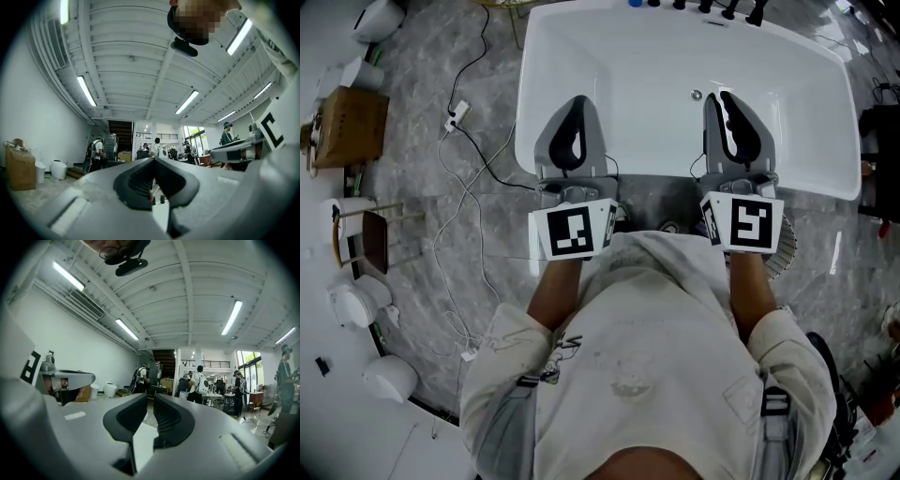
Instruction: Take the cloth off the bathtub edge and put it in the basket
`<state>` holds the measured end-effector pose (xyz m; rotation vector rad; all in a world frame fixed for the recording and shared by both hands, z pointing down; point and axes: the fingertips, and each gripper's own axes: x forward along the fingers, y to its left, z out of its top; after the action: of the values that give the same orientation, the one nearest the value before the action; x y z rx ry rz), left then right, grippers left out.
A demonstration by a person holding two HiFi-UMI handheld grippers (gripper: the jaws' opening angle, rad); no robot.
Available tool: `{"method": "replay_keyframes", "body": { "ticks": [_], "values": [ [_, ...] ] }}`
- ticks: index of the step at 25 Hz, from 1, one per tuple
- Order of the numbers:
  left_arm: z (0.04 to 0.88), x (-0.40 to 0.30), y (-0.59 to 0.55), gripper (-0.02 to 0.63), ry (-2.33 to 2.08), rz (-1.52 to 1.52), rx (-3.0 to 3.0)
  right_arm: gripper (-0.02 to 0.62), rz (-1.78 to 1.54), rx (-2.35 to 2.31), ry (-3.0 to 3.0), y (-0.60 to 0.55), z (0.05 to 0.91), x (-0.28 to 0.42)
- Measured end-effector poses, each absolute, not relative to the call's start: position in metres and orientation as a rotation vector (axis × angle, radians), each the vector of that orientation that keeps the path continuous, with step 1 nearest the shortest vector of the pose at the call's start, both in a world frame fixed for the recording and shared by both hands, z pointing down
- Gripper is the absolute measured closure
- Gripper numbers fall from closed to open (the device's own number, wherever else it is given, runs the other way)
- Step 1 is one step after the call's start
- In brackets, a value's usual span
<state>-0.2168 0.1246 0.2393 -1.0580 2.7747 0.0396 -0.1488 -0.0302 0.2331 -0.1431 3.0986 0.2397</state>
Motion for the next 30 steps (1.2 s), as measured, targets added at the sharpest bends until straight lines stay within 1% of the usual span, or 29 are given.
{"method": "replay_keyframes", "body": {
  "ticks": [2,3,30],
  "values": [
    [0.239,-0.217,0.121,0.604,2.767,0.051,-1.067,0.583,0.239,-0.149,3.106,-0.032,0.236,-0.149],
    [0.238,-0.217,0.12,0.604,2.765,0.061,-1.071,0.592,0.231,-0.147,3.11,-0.033,0.236,-0.149],
    [0.234,-0.212,0.101,0.604,2.735,0.057,-1.147,0.594,0.259,-0.197,3.142,-0.052,0.238,-0.143]
  ]
}}
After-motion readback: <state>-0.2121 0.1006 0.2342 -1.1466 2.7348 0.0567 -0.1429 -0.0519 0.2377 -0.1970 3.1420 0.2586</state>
